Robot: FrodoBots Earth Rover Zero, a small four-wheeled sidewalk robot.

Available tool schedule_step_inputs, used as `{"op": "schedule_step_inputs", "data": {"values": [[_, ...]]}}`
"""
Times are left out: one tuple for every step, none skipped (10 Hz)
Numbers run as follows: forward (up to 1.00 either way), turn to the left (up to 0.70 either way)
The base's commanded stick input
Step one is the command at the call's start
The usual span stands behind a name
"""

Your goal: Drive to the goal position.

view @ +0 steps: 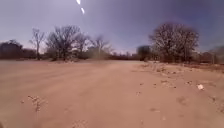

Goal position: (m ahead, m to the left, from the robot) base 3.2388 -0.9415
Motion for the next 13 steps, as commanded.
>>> {"op": "schedule_step_inputs", "data": {"values": [[1.00,-0.19],[1.00,-0.13],[1.00,-0.07],[1.00,-0.01],[1.00,0.00],[1.00,0.00],[1.00,0.00],[1.00,0.00],[1.00,0.00],[1.00,0.00],[1.00,0.00],[1.00,0.00],[1.00,0.00]]}}
